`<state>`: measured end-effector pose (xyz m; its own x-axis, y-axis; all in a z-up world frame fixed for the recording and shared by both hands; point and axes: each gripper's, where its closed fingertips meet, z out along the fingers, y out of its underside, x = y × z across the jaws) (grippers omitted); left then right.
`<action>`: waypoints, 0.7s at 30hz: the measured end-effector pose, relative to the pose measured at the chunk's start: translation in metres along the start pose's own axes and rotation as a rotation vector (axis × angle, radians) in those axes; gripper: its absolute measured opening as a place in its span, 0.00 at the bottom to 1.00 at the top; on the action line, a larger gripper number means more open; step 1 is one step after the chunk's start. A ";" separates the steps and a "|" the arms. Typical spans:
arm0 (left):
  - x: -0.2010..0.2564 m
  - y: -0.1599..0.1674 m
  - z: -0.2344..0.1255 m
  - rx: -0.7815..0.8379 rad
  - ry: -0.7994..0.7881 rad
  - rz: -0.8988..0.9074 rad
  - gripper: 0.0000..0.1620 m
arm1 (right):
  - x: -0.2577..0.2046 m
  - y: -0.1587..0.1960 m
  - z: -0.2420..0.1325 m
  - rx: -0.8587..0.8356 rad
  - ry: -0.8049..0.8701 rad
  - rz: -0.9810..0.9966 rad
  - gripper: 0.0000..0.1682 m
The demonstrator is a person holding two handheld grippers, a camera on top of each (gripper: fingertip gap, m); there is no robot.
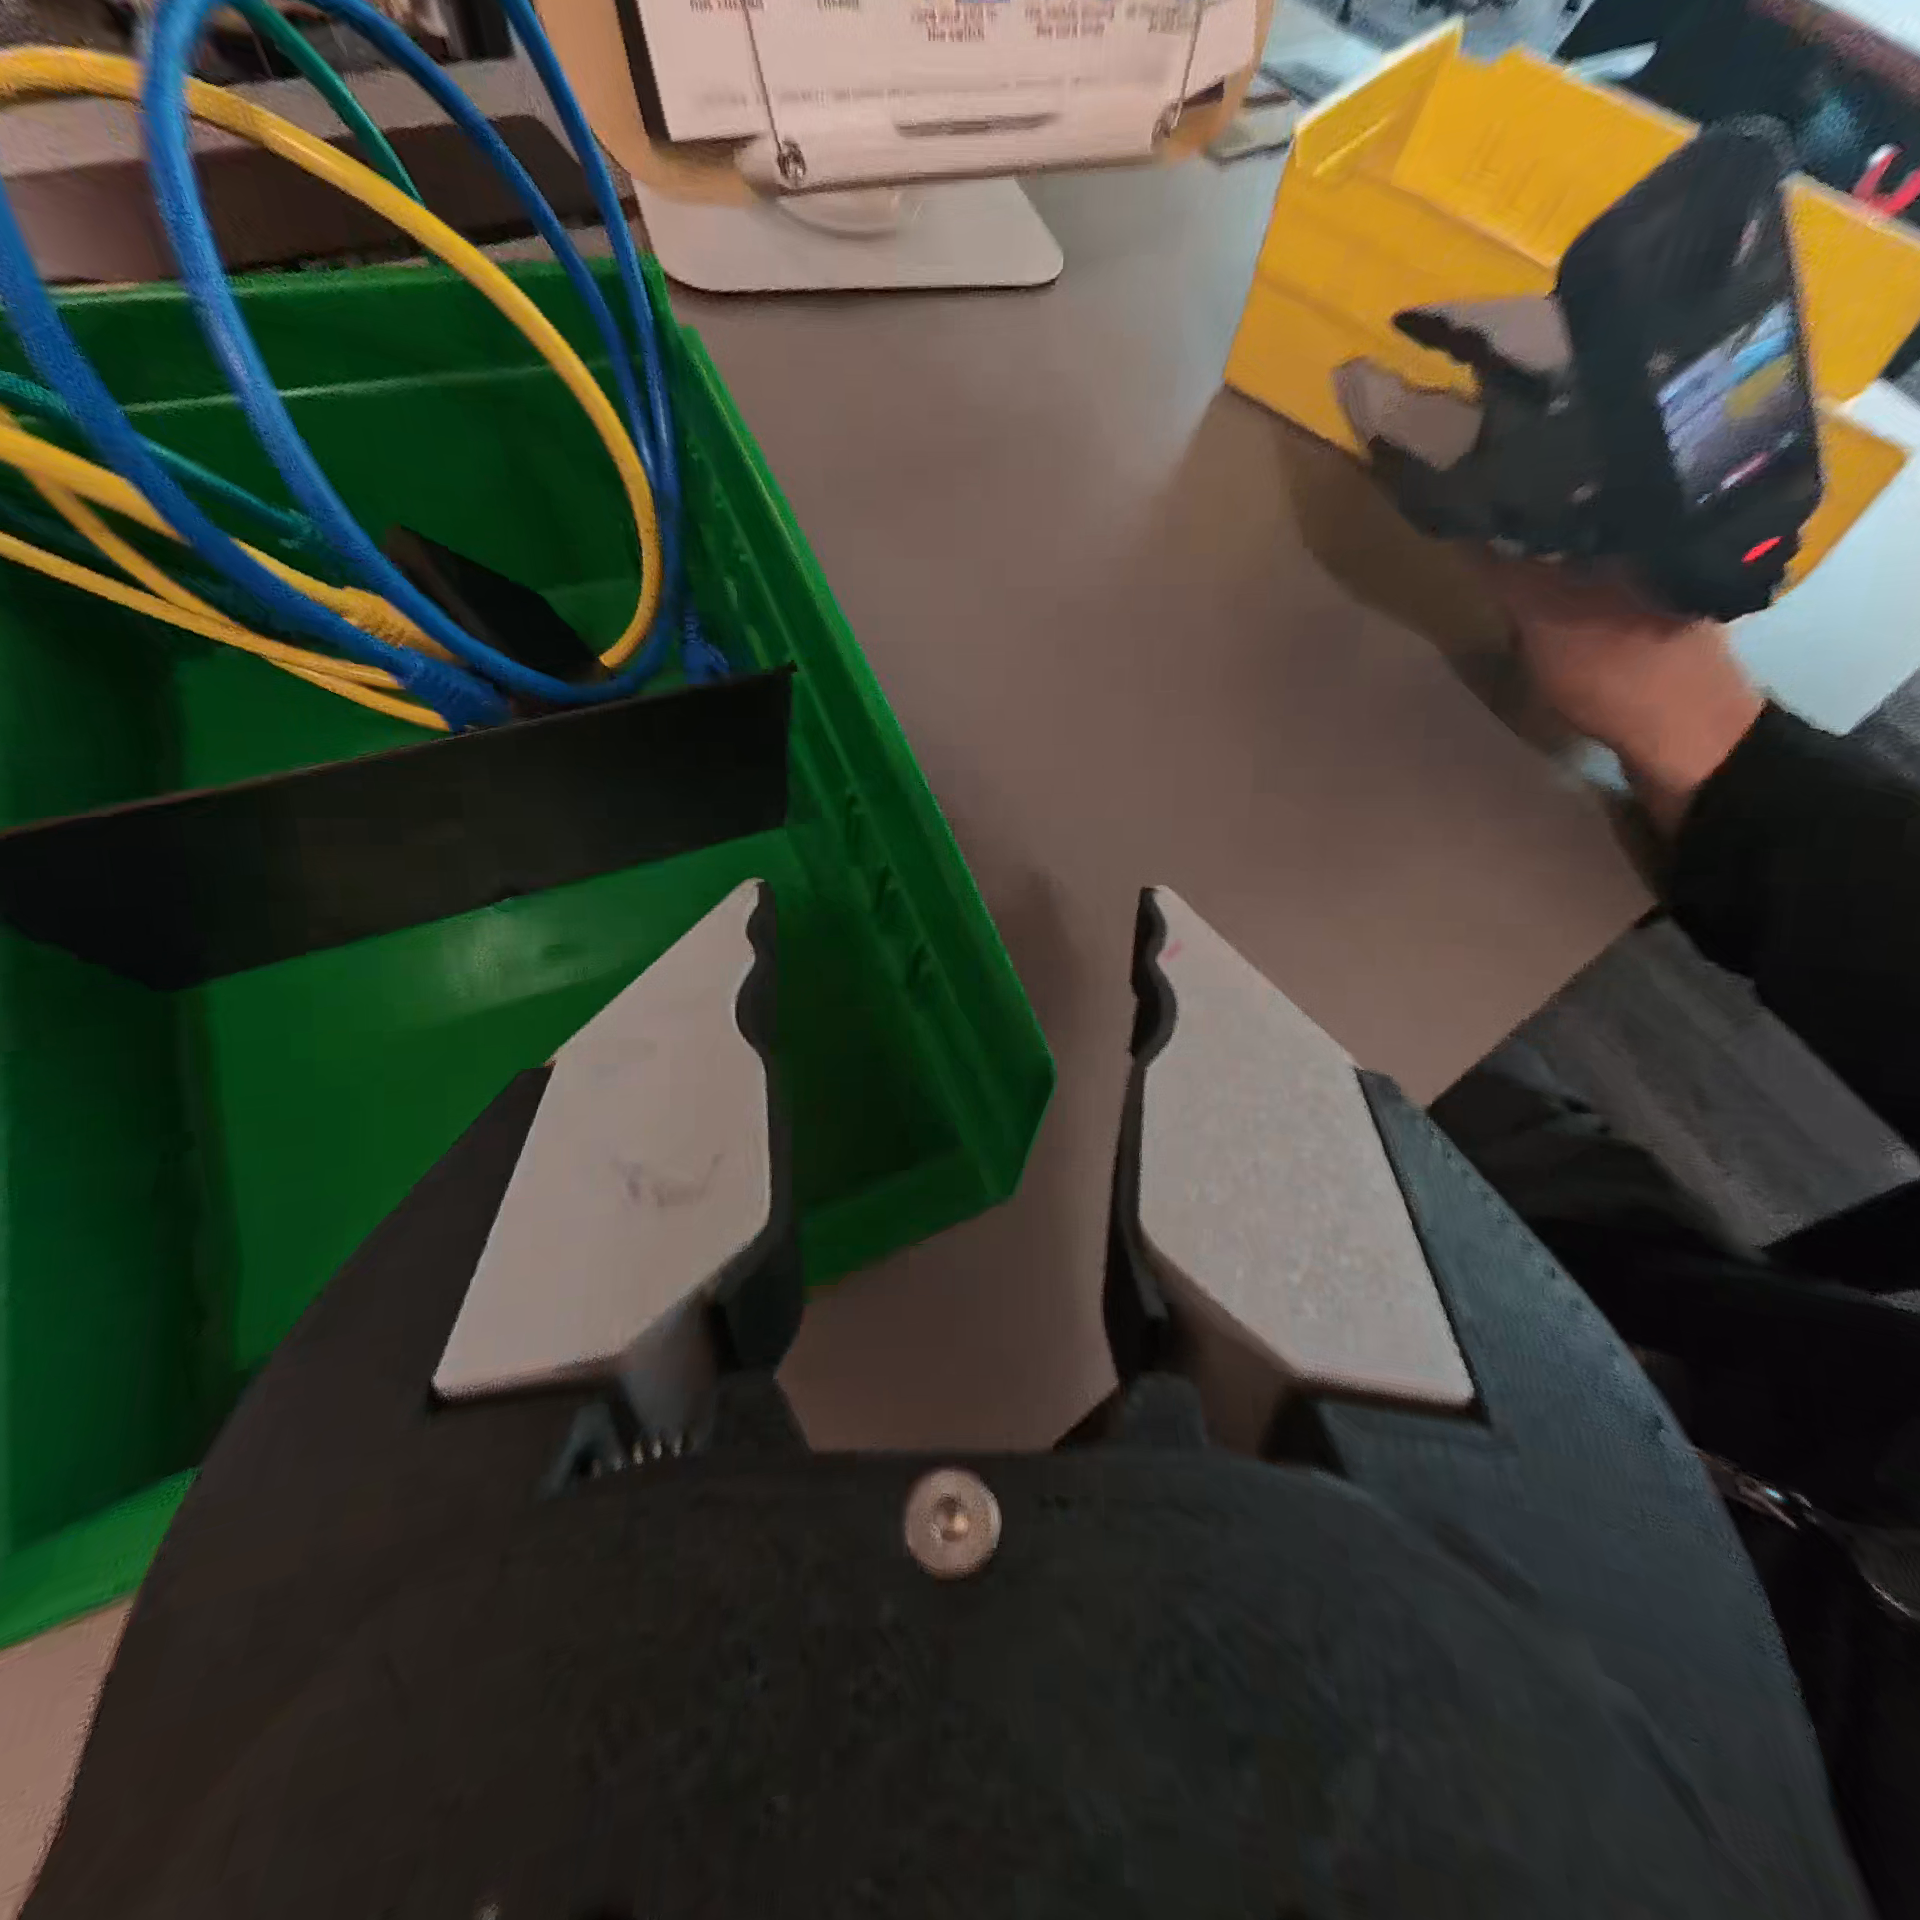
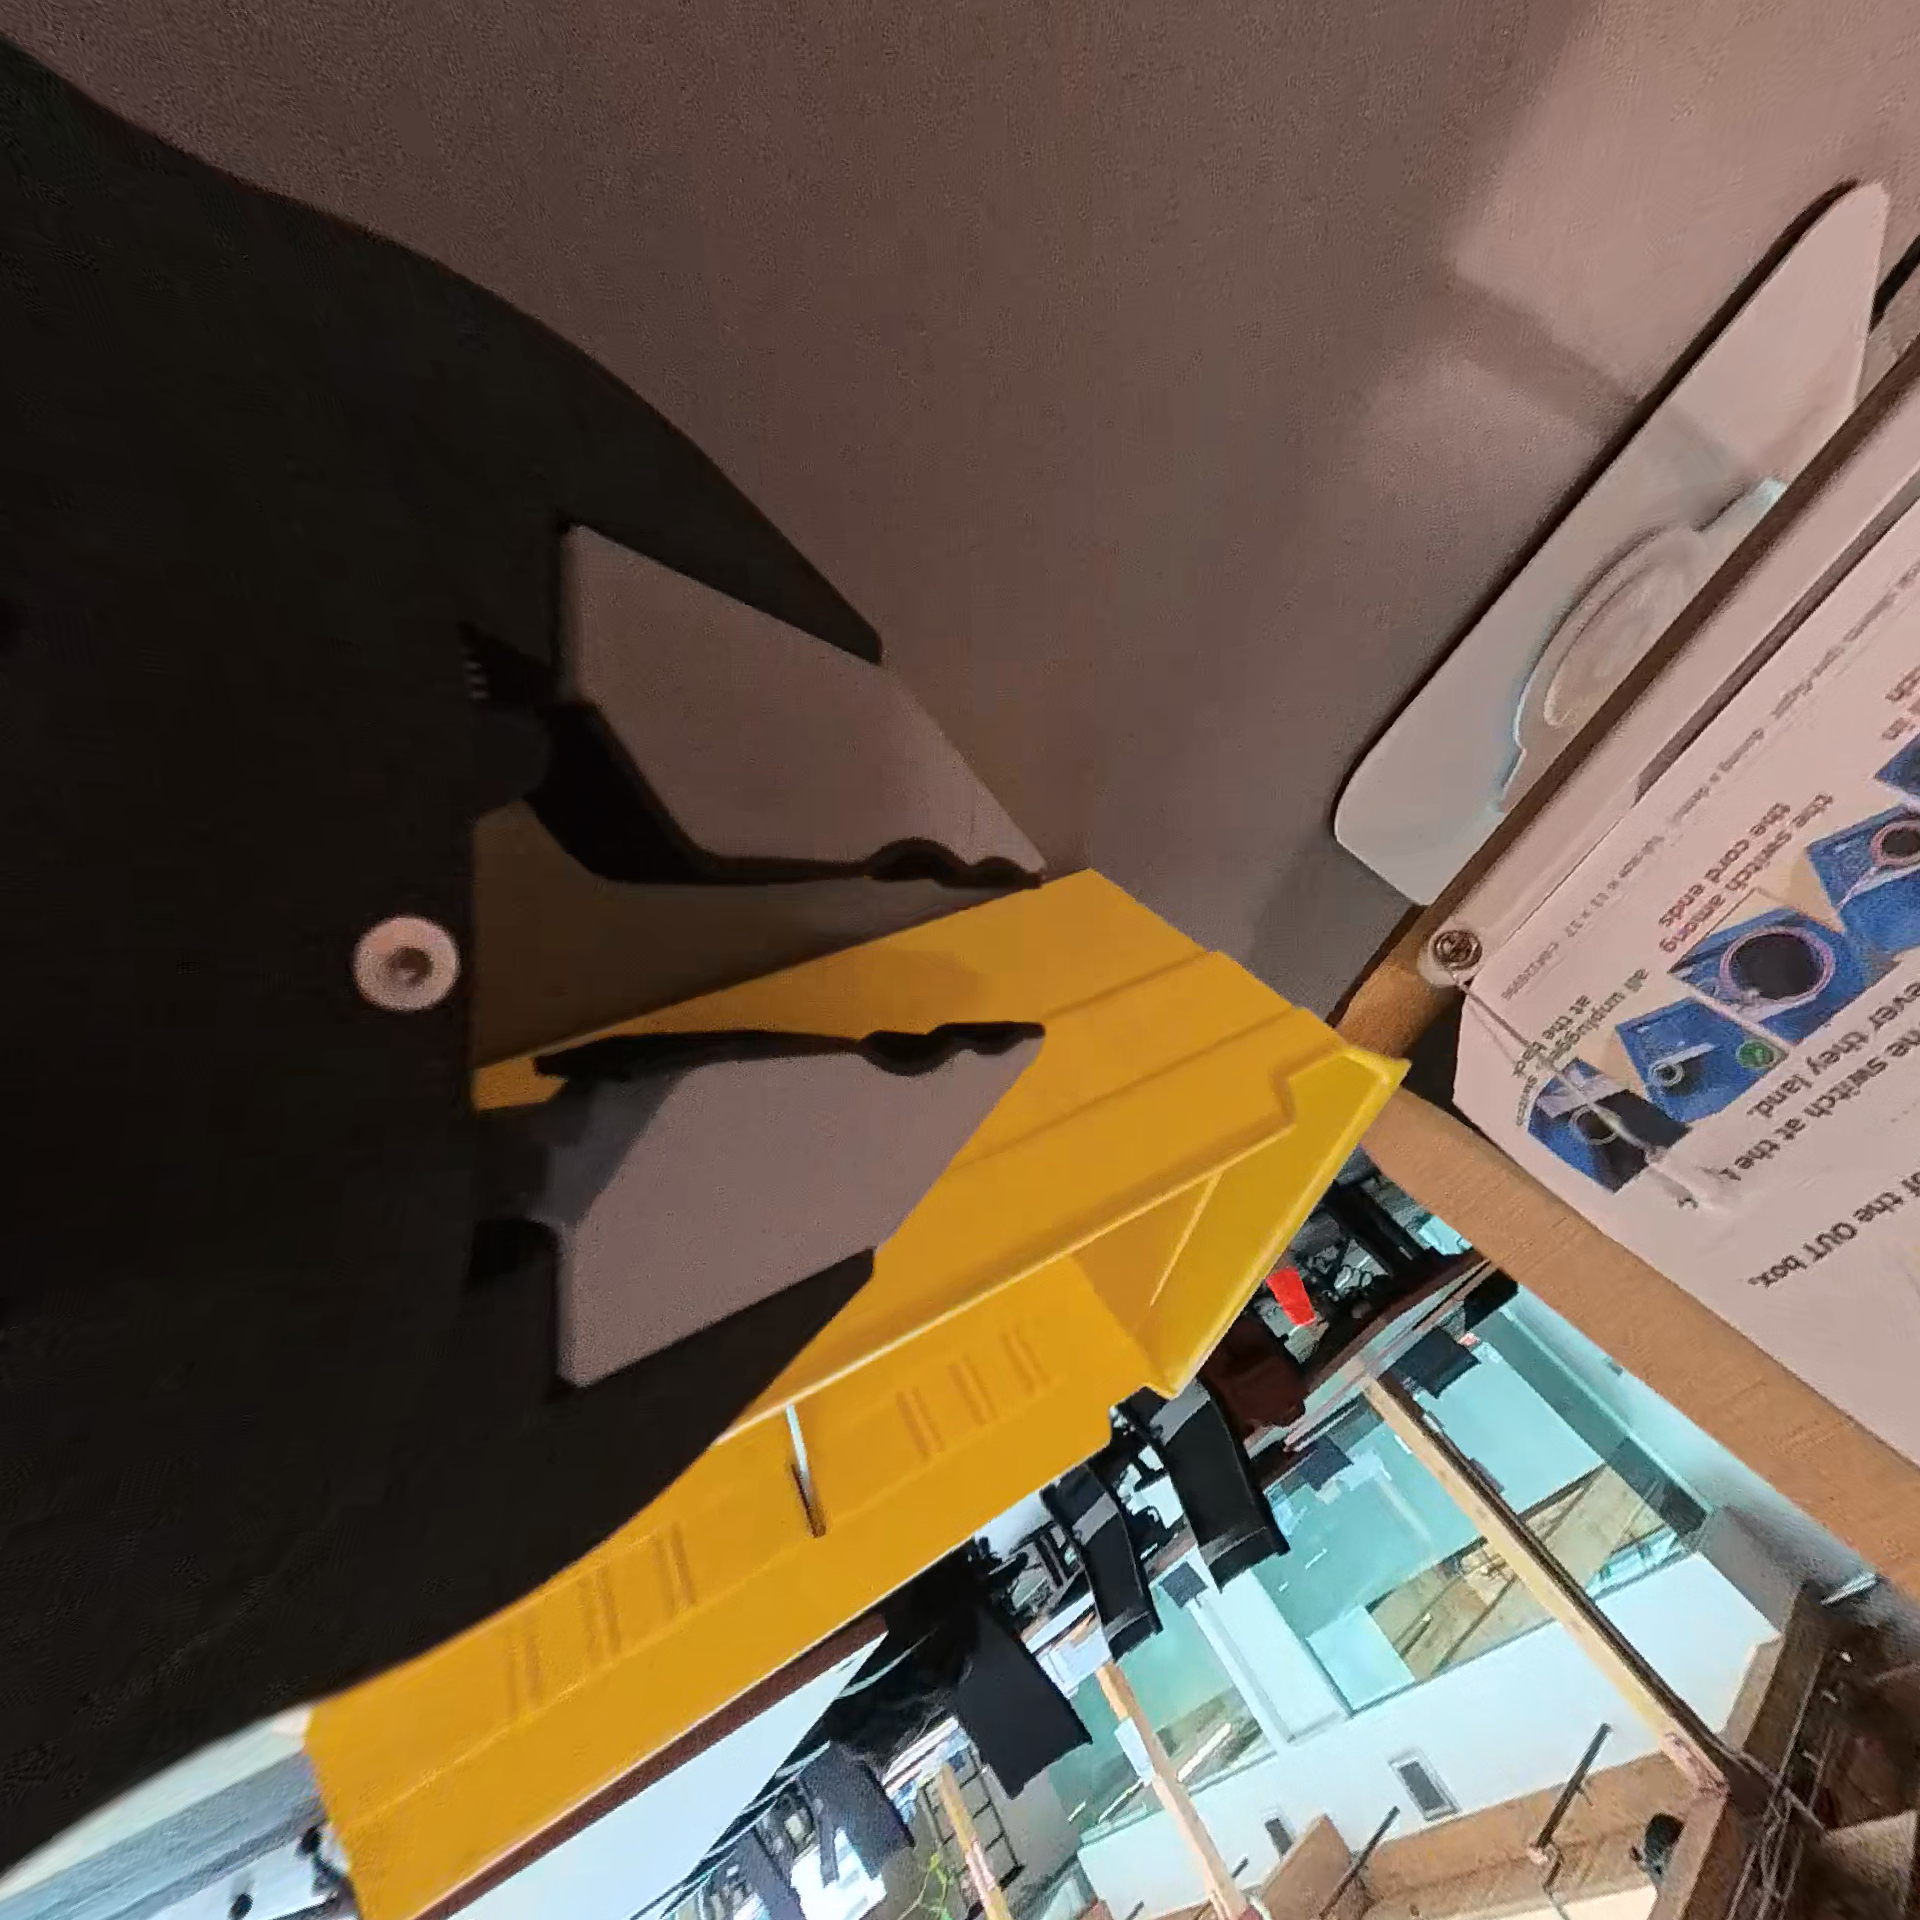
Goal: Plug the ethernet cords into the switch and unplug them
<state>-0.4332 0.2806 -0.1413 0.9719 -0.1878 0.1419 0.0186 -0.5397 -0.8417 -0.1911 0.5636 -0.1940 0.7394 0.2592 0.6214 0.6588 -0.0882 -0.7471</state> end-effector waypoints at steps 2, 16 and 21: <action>-0.008 0.000 -0.014 0.014 -0.016 -0.012 0.42 | -0.009 -0.005 -0.005 0.033 -0.035 -0.007 0.14; 0.021 0.059 -0.008 -0.278 -0.107 0.224 0.40 | -0.023 -0.013 -0.017 0.094 -0.159 0.063 0.24; 0.037 0.069 0.008 -0.297 -0.050 0.207 0.37 | -0.027 -0.013 -0.017 0.093 -0.187 0.063 0.24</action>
<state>-0.3943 0.2431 -0.1988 0.9585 -0.2811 -0.0475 -0.2411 -0.7106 -0.6610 -0.2169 0.5414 -0.1972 0.7345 0.4303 0.5248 0.5900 -0.0227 -0.8071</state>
